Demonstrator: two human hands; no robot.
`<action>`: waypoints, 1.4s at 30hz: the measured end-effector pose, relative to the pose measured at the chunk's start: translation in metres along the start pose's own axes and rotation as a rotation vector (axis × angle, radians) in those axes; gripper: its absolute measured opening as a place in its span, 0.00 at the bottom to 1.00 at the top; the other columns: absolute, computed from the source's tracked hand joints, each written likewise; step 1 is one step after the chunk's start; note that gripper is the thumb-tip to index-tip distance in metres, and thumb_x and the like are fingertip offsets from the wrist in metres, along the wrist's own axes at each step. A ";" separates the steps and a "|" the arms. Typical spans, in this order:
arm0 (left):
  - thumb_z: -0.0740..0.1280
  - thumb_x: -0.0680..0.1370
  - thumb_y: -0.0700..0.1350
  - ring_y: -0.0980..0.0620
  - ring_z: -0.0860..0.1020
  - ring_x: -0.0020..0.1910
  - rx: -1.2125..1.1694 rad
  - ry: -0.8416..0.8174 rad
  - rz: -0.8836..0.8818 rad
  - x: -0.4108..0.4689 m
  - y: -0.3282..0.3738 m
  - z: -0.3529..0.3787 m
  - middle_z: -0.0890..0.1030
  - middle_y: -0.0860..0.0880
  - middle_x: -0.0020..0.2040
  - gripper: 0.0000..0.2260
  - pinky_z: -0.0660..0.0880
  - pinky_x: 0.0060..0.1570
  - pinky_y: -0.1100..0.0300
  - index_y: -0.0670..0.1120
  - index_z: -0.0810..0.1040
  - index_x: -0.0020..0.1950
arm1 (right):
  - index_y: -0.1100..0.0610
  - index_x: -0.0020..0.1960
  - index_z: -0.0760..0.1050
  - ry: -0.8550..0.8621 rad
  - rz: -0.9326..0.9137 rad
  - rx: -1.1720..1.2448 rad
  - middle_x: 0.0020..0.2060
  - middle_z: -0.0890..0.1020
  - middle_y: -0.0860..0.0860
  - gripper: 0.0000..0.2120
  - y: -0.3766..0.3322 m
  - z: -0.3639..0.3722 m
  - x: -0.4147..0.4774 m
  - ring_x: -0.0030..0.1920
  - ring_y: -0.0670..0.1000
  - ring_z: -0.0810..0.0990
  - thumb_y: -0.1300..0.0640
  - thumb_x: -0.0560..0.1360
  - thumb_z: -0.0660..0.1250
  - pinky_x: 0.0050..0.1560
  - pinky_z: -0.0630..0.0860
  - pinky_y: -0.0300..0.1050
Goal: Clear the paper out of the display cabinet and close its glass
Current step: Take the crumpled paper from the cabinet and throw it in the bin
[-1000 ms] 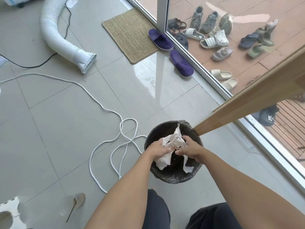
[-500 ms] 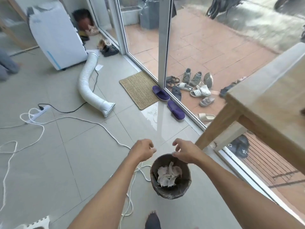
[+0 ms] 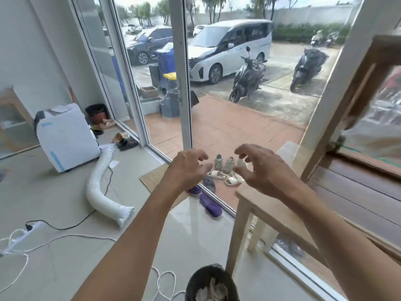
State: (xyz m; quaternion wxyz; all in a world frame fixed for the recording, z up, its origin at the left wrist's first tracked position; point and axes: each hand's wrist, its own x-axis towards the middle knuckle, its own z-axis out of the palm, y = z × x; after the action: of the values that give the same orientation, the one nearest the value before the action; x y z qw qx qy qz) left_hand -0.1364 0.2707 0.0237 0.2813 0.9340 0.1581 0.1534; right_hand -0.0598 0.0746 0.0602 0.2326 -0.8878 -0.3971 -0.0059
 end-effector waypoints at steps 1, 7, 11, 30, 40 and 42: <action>0.70 0.76 0.51 0.51 0.82 0.50 -0.011 0.002 0.056 0.004 0.018 0.000 0.84 0.48 0.55 0.15 0.78 0.54 0.55 0.46 0.82 0.59 | 0.50 0.65 0.73 0.043 0.019 -0.012 0.59 0.81 0.49 0.18 0.006 -0.015 -0.008 0.57 0.52 0.80 0.48 0.76 0.68 0.59 0.77 0.54; 0.71 0.76 0.49 0.53 0.82 0.43 -0.126 -0.048 0.403 0.012 0.129 0.024 0.84 0.49 0.48 0.11 0.78 0.50 0.58 0.46 0.83 0.54 | 0.50 0.58 0.77 0.217 0.206 -0.076 0.49 0.83 0.48 0.14 0.056 -0.094 -0.077 0.49 0.51 0.81 0.50 0.74 0.71 0.54 0.79 0.53; 0.71 0.75 0.48 0.51 0.81 0.44 -0.238 -0.153 0.588 0.014 0.195 0.052 0.82 0.49 0.46 0.09 0.80 0.48 0.53 0.47 0.84 0.52 | 0.47 0.59 0.76 0.273 0.401 -0.104 0.55 0.82 0.49 0.14 0.087 -0.143 -0.120 0.55 0.51 0.80 0.48 0.75 0.69 0.60 0.76 0.52; 0.70 0.73 0.53 0.39 0.68 0.68 0.190 -0.438 0.648 0.114 0.311 0.135 0.69 0.40 0.70 0.33 0.72 0.65 0.40 0.47 0.64 0.75 | 0.52 0.79 0.57 -0.040 0.633 -0.209 0.79 0.62 0.55 0.30 0.167 -0.188 -0.086 0.76 0.60 0.63 0.55 0.80 0.64 0.75 0.62 0.55; 0.65 0.78 0.46 0.52 0.73 0.31 -0.005 -0.406 0.679 0.104 0.304 0.142 0.77 0.48 0.32 0.10 0.66 0.32 0.58 0.43 0.79 0.40 | 0.57 0.57 0.81 0.172 0.471 -0.156 0.50 0.85 0.57 0.12 0.192 -0.172 -0.091 0.48 0.59 0.83 0.61 0.75 0.69 0.50 0.80 0.52; 0.65 0.79 0.45 0.55 0.70 0.29 -0.007 -0.323 0.708 0.093 0.302 0.136 0.73 0.51 0.29 0.11 0.65 0.33 0.58 0.43 0.76 0.37 | 0.58 0.54 0.83 0.247 0.438 -0.133 0.46 0.86 0.56 0.09 0.189 -0.169 -0.094 0.44 0.56 0.83 0.62 0.74 0.71 0.43 0.78 0.46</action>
State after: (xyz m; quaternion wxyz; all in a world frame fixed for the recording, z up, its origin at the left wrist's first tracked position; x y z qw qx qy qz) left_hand 0.0613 0.0025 0.1071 0.2352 0.9419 -0.2210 0.0926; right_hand 0.0387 -0.1712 0.1157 0.2164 -0.9585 -0.1627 -0.0897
